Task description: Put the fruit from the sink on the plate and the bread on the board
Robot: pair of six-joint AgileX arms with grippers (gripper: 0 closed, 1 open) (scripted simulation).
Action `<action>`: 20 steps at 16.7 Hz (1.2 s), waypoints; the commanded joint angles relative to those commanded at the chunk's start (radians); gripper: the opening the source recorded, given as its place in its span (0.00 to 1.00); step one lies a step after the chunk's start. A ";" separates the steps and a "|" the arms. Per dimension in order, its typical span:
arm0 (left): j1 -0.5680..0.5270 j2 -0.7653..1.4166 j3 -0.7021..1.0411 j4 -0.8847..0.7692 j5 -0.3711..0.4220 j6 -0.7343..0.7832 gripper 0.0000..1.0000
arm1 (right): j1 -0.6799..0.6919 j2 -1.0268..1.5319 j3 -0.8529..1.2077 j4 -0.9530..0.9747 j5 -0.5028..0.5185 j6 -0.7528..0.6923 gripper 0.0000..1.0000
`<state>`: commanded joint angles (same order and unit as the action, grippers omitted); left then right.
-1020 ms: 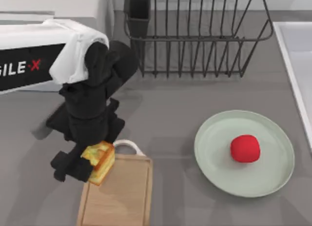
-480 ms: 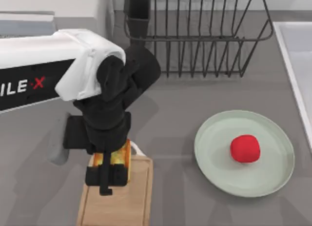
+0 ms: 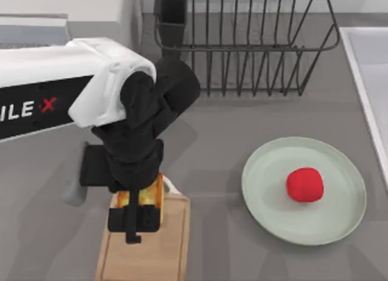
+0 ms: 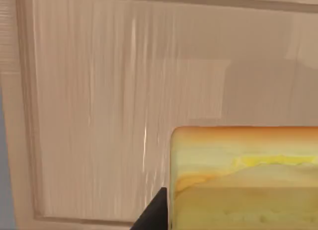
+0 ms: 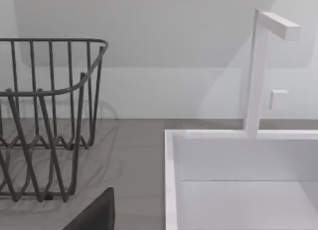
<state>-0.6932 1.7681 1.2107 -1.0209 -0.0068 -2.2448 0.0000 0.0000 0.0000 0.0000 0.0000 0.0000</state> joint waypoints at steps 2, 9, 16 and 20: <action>-0.001 0.010 -0.020 0.032 0.000 0.001 0.00 | 0.000 0.000 0.000 0.000 0.000 0.000 1.00; -0.004 0.055 -0.103 0.164 0.000 -0.001 0.00 | 0.000 0.000 0.000 0.000 0.000 0.000 1.00; -0.003 0.058 -0.107 0.167 0.000 -0.001 0.23 | 0.000 0.000 0.000 0.000 0.000 0.000 1.00; -0.003 0.058 -0.107 0.167 0.000 -0.001 0.53 | 0.000 0.000 0.000 0.000 0.000 0.000 1.00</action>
<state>-0.6967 1.8264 1.1040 -0.8537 -0.0070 -2.2460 0.0000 0.0000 0.0000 0.0000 0.0000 0.0000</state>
